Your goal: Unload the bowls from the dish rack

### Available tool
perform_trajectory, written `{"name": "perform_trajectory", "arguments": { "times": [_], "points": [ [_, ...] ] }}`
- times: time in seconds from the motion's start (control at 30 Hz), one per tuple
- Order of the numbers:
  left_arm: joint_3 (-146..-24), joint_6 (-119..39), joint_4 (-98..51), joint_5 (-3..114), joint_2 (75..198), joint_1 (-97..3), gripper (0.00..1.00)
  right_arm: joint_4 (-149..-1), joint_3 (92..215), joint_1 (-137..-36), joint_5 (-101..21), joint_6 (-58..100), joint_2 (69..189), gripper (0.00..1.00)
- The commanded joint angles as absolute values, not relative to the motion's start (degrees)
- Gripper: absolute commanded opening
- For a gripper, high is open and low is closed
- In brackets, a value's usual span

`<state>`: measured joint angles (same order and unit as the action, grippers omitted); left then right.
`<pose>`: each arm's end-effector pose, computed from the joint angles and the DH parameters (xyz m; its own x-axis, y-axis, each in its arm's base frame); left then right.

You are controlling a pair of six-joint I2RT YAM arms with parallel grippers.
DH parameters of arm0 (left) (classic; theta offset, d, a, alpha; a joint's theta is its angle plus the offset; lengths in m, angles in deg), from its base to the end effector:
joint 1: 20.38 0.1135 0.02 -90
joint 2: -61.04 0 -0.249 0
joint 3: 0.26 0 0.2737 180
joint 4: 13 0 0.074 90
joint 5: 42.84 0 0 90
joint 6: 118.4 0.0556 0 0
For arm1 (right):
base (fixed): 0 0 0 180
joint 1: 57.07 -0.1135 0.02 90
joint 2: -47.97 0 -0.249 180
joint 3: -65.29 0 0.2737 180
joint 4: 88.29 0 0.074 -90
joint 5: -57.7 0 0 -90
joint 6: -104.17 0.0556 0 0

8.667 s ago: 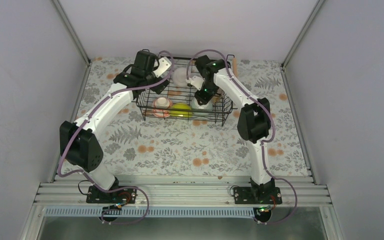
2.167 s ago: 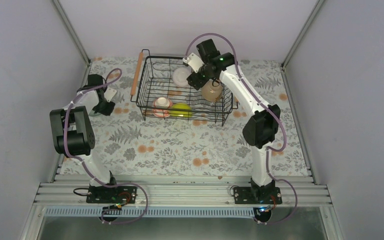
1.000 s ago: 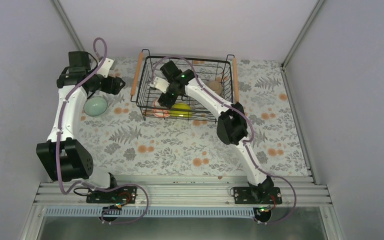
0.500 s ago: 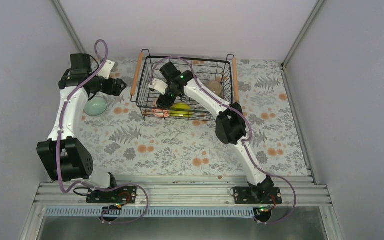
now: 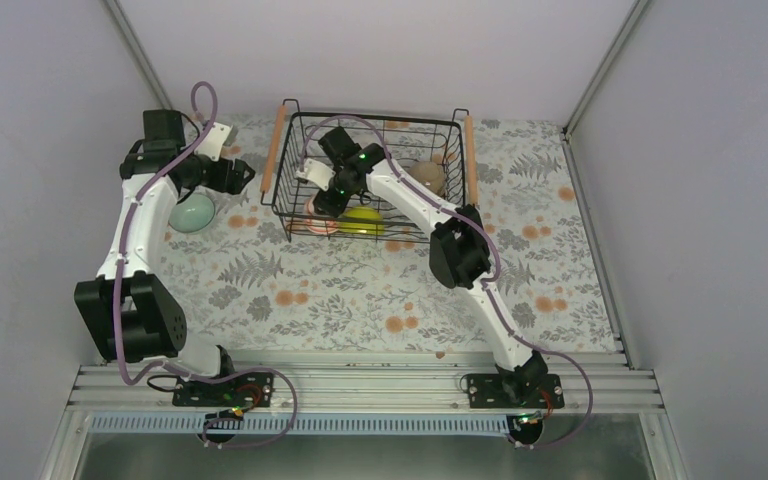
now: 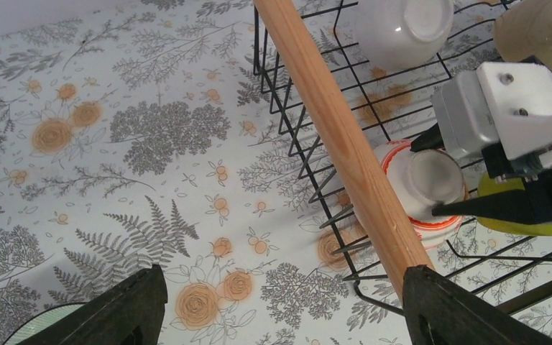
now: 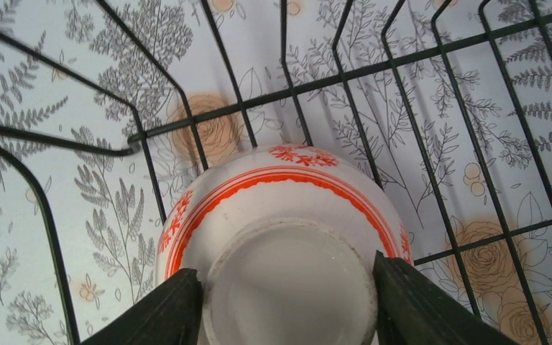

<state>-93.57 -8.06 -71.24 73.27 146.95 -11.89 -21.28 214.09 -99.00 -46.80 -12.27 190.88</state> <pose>0.3517 0.0278 0.3010 -0.6696 0.2156 -0.7107 0.4000 0.9110 -0.1005 0.4018 0.3796 0.1798 -0.2552 -0.8086 -0.5301 -0.9499 0.3120 -0.0187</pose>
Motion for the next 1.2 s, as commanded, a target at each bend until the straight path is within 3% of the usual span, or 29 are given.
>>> {"name": "perform_trajectory", "arguments": {
  "times": [0.0,0.57,1.17],
  "points": [
    [-92.9,-7.7,-70.4,74.1,146.9,-11.9,0.82,-21.3,214.4,-98.9,-46.7,-11.7,191.7,0.52],
    [-93.7,-9.1,-70.4,75.4,146.4,-11.9,0.83,-22.3,213.2,-98.2,-45.3,-10.3,192.0,0.26],
    [-112.0,-16.3,-73.8,88.8,149.3,-17.6,0.86,-32.3,209.7,-92.7,-41.1,-5.6,176.4,0.22]
  ]
}}
